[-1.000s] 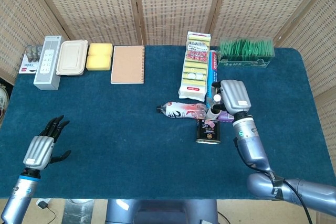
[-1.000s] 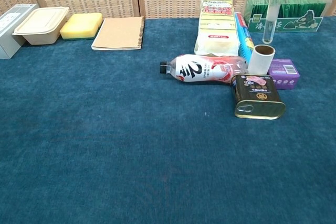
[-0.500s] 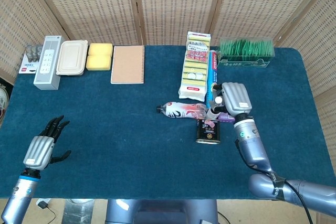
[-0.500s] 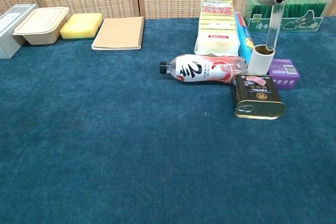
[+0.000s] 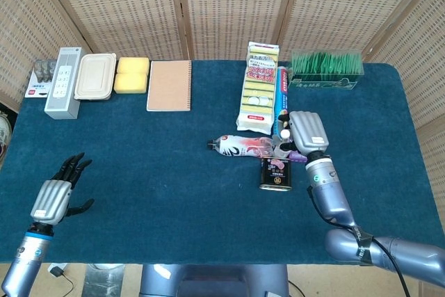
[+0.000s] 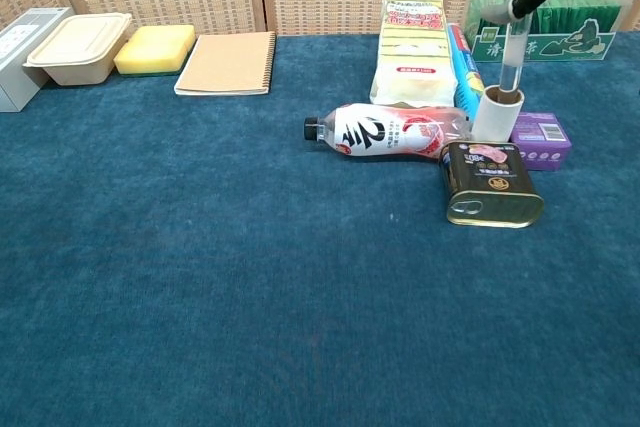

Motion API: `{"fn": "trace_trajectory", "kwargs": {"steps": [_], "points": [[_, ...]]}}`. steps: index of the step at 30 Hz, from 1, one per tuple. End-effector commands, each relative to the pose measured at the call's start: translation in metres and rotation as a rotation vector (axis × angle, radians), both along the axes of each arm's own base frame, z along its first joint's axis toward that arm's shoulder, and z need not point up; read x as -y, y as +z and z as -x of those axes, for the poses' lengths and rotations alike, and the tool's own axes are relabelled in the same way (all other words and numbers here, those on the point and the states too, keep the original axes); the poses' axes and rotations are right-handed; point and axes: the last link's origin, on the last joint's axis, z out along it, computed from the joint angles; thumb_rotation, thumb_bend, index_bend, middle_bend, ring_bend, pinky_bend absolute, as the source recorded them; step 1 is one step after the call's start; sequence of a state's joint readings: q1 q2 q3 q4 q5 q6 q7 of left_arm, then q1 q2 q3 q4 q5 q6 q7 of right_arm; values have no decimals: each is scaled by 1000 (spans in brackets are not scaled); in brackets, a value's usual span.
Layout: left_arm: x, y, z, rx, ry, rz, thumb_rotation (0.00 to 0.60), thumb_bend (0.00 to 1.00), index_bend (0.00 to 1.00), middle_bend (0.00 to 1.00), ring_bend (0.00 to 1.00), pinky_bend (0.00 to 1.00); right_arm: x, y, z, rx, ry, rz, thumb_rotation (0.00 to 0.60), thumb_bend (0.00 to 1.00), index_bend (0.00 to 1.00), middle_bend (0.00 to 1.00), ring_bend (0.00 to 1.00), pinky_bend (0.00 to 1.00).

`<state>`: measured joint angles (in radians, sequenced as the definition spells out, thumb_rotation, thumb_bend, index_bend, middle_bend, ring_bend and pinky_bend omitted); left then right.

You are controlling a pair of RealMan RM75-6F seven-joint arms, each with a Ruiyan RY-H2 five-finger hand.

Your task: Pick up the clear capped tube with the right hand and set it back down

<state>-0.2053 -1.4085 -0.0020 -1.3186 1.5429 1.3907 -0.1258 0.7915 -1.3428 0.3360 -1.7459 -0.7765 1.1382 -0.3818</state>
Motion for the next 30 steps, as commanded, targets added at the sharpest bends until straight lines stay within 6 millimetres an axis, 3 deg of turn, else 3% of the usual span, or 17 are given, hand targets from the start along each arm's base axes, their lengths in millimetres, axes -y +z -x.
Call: {"fn": "trace_trajectory", "kwargs": {"steps": [1, 30], "points": [[0, 0, 0, 0, 1, -1, 600, 197, 96, 37, 30, 314, 1, -4, 1, 0, -5, -8, 600, 431, 787, 1000, 1000, 1000], [-5, 2, 3, 4, 18, -9, 599, 196, 96, 36, 30, 314, 23, -45, 13, 4, -41, -59, 600, 405, 787, 997, 1000, 1000]]}}
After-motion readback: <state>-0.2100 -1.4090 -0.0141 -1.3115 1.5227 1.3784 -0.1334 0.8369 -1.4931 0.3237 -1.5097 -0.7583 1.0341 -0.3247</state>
